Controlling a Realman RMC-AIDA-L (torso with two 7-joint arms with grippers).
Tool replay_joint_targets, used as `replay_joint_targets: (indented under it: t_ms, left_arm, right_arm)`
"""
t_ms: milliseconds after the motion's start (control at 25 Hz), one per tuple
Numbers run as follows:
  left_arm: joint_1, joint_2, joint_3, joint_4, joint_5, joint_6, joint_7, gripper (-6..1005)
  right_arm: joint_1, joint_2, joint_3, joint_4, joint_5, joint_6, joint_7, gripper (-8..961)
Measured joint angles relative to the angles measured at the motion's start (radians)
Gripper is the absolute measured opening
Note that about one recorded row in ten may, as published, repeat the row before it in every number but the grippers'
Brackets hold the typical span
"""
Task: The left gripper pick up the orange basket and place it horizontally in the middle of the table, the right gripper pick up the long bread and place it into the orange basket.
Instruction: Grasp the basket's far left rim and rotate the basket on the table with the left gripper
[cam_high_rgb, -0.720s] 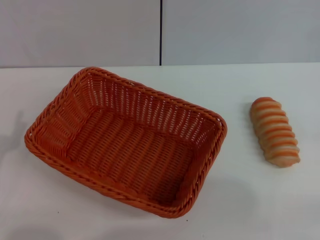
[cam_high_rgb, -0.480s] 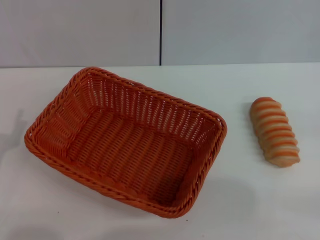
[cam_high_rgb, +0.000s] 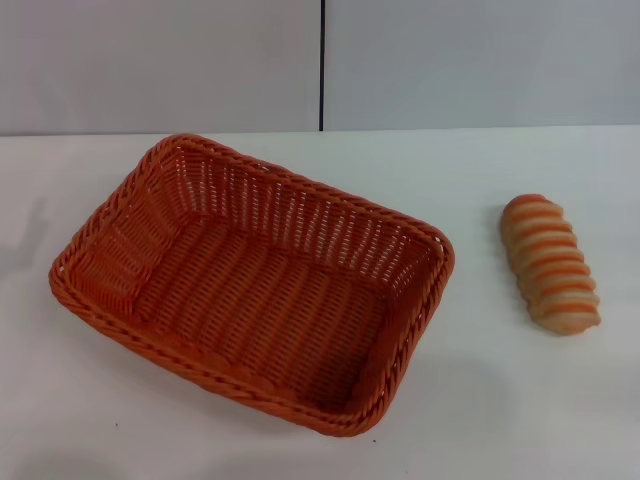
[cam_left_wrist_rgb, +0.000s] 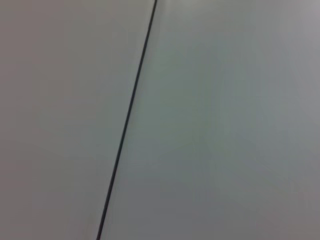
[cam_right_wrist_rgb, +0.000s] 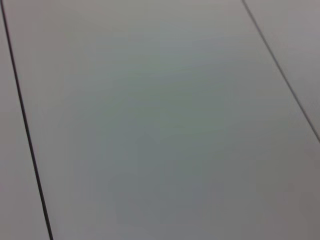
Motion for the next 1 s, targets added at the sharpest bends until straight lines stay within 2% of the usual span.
replay_joint_targets:
  t_ms: [40,120,160,200,320,360,400,440,480,560,600,720,800,840,920,960,1000]
  left_arm:
    - [-0.028,0.004,0.0,0.062,0.0,-0.022,-0.048,790]
    - [-0.039,0.006,0.002,0.094,0.001,-0.031,-0.081,788]
    - [-0.06,0.007,0.017,0.161,0.011,-0.053,-0.143,787]
    - [-0.06,0.007,0.017,0.161,0.011,-0.053,-0.143,787]
    - [-0.087,0.013,0.081,0.249,0.034,-0.114,-0.254,785]
    - [-0.104,0.021,0.143,0.303,0.045,-0.142,-0.333,784]
    - [-0.104,0.021,0.143,0.303,0.045,-0.142,-0.333,783]
    - [-0.117,0.031,0.201,0.355,0.052,-0.157,-0.405,782]
    - [-0.117,0.031,0.201,0.355,0.052,-0.157,-0.405,782]
    - [-0.133,0.044,0.317,0.492,0.078,-0.216,-0.594,780]
    - [-0.133,0.044,0.317,0.492,0.078,-0.216,-0.594,780]
    - [-0.147,0.062,0.428,0.631,0.139,-0.261,-0.798,777]
    - [-0.157,0.069,0.48,0.712,0.194,-0.266,-0.925,776]
    - [-0.176,0.085,0.544,0.794,0.286,-0.254,-1.054,775]
    - [-0.187,0.091,0.572,0.819,0.321,-0.248,-1.106,774]
    - [-0.217,0.101,0.635,0.897,0.43,-0.239,-1.238,773]
    - [-0.217,0.101,0.635,0.897,0.43,-0.239,-1.238,772]
  right_arm:
    - [-0.007,0.001,-0.002,0.002,-0.001,-0.014,0.03,721]
    - [-0.022,0.001,-0.014,0.004,-0.007,-0.038,0.101,721]
    - [-0.033,-0.001,-0.032,0.003,-0.012,-0.06,0.174,721]
    - [-0.033,-0.001,-0.032,0.003,-0.012,-0.06,0.174,721]
    - [-0.045,-0.001,-0.066,0.0,-0.016,-0.101,0.248,721]
    - [-0.053,-0.002,-0.107,-0.004,-0.018,-0.129,0.274,721]
    - [-0.053,-0.002,-0.107,-0.004,-0.018,-0.129,0.274,721]
    - [-0.058,-0.004,-0.147,-0.018,-0.019,-0.143,0.288,721]
    - [-0.058,-0.004,-0.147,-0.018,-0.019,-0.143,0.288,721]
    - [-0.063,-0.005,-0.185,-0.064,-0.023,-0.153,0.306,721]
    - [-0.063,-0.005,-0.185,-0.064,-0.023,-0.153,0.306,721]
    - [-0.075,-0.006,-0.211,-0.104,-0.035,-0.158,0.326,721]
    - [-0.089,-0.011,-0.215,-0.108,-0.041,-0.159,0.33,721]
    - [-0.095,-0.012,-0.216,-0.109,-0.041,-0.159,0.33,721]
    - [-0.113,-0.015,-0.221,-0.111,-0.042,-0.162,0.33,721]
    - [-0.133,-0.017,-0.225,-0.116,-0.048,-0.166,0.331,721]
    - [-0.133,-0.017,-0.225,-0.116,-0.048,-0.166,0.331,721]
